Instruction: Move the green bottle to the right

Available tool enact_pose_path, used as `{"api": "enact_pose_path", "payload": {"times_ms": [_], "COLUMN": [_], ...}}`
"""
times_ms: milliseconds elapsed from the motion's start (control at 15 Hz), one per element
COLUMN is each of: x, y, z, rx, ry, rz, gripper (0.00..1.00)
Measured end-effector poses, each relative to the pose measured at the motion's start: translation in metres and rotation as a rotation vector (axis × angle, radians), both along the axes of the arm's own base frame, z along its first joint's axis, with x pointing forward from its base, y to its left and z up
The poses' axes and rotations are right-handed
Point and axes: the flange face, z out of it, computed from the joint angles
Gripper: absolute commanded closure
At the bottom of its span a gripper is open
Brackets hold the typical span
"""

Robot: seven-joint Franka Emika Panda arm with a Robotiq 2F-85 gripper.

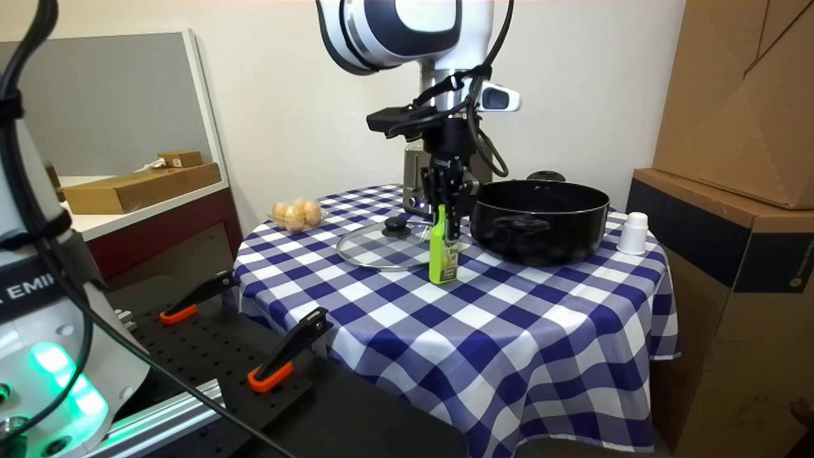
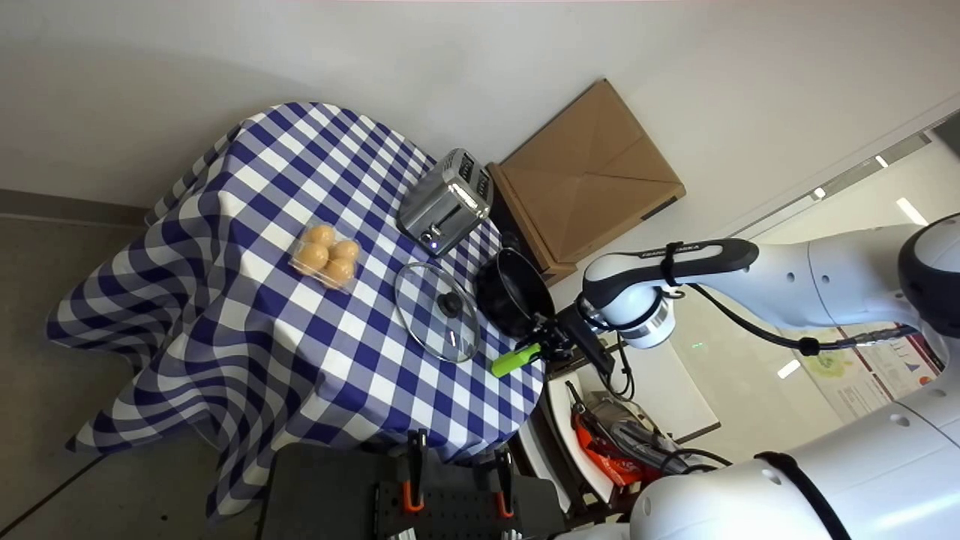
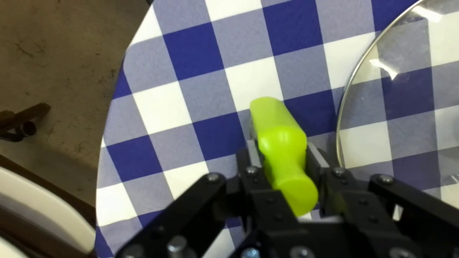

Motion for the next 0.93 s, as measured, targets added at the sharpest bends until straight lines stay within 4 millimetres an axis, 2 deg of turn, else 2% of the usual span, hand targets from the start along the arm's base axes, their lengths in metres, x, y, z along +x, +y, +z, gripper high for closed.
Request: {"api": "enact_pose_path", "payload": {"times_ms": [267,333,467,800,933], "x": [-0.001,-0.001,0.003,0.012,0.014], "y": [-0.002,-0.001,0.001,0.009,0.011], "z": [-0.006,-0.007,-0.010,-0.009,-0.008], "rx": [-0.045,-0.055,-0.066,-0.086,-0.090], "ry": [0.009,0.006,-0.011,-0.068,-0.088], "rz": [-0.010,-0.012,-0.018,-0.015,-0.016], "gripper": [0.92,0.45,0.37,0.02,0.00]}}
